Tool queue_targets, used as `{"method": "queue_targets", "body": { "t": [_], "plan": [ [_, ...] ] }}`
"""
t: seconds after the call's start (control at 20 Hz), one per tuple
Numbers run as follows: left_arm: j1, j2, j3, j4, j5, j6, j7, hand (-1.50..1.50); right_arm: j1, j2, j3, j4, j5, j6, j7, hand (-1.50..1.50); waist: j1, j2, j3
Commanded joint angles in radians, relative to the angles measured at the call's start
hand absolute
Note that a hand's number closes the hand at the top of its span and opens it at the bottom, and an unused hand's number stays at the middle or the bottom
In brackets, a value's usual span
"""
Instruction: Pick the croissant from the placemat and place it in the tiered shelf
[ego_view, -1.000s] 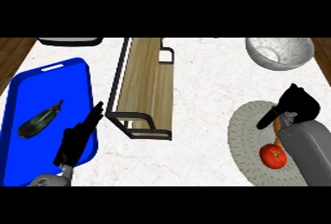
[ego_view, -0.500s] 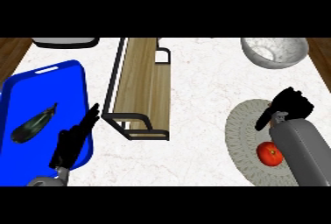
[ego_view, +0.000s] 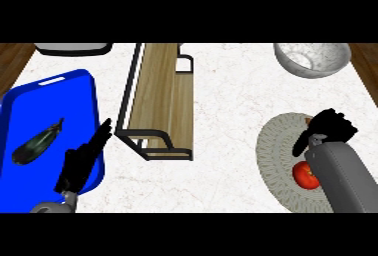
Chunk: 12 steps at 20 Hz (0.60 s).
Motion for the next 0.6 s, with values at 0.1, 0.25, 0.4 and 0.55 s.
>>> {"method": "queue_targets", "body": {
  "t": [0.1,0.25,0.4,0.55],
  "plan": [
    [-0.006,-0.014,0.022,0.042,-0.017,0.002,-0.006,0.0,-0.005,0.001,-0.047,-0.024,0.025,0.083,0.133,-1.5,-0.003,0.001,-0.002],
    [-0.044,-0.051,-0.013,-0.017,-0.037,0.026,0.084,0.0,-0.02,0.065,-0.041,0.121,0.091,-0.026,0.098,-1.5,0.007,0.004,-0.001],
    [0.002,-0.049,0.006,0.026,-0.039,0.001,-0.005,0.0,-0.017,0.022,-0.09,0.11,0.08,0.028,0.053,-1.5,0.004,0.003,-0.001],
    [-0.017,-0.067,0.002,0.032,-0.056,0.012,0.019,0.0,-0.022,0.059,-0.1,0.169,0.109,-0.023,0.053,-1.5,0.005,0.004,-0.001]
  ]
}}
